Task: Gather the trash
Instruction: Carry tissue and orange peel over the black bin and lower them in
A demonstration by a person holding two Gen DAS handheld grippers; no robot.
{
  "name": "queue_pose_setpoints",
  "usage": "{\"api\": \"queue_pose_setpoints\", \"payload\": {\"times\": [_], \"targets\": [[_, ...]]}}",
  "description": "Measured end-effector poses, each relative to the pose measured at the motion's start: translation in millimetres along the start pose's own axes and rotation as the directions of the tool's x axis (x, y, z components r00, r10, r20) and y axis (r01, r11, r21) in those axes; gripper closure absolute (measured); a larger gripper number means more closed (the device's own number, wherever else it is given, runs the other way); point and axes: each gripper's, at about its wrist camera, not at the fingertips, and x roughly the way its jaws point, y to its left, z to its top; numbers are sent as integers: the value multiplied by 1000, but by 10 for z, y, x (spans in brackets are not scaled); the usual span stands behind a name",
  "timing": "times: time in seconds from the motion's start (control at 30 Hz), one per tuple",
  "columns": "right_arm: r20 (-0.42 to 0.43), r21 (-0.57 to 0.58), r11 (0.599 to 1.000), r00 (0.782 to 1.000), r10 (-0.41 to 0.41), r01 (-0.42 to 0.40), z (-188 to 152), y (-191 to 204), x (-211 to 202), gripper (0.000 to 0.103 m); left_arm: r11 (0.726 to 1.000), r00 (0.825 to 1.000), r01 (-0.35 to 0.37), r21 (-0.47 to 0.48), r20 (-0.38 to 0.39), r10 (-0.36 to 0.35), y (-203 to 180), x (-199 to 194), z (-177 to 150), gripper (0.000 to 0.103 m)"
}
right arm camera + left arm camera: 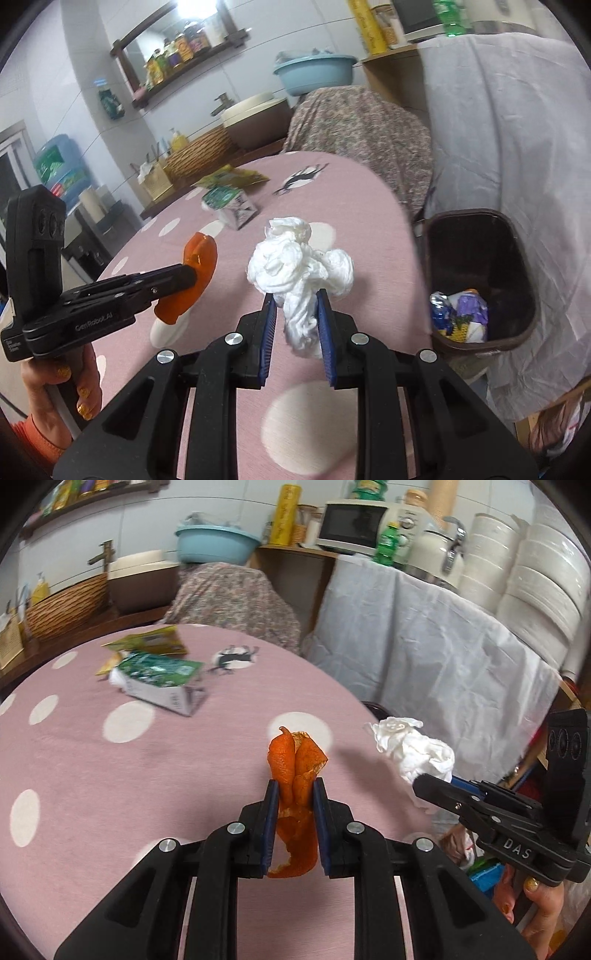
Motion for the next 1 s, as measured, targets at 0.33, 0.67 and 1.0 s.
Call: {"api": "queue_pose_setpoints", "payload": {"times": [0.33,0.67,1.0], "targets": [[36,74,975,976,-214,211,51,-910,-285,80,989,991,120,89,-74,-114,-692,425,210,84],[-91,141,944,953,-288,298,90,-1822,442,80,977,968,191,98,-182,-172,-1078,995,480,84],[-160,209,927,946,-281,311,-2,-2337,1058,51,976,951,196,91,-260,-167,-1318,1500,676,84]]}}
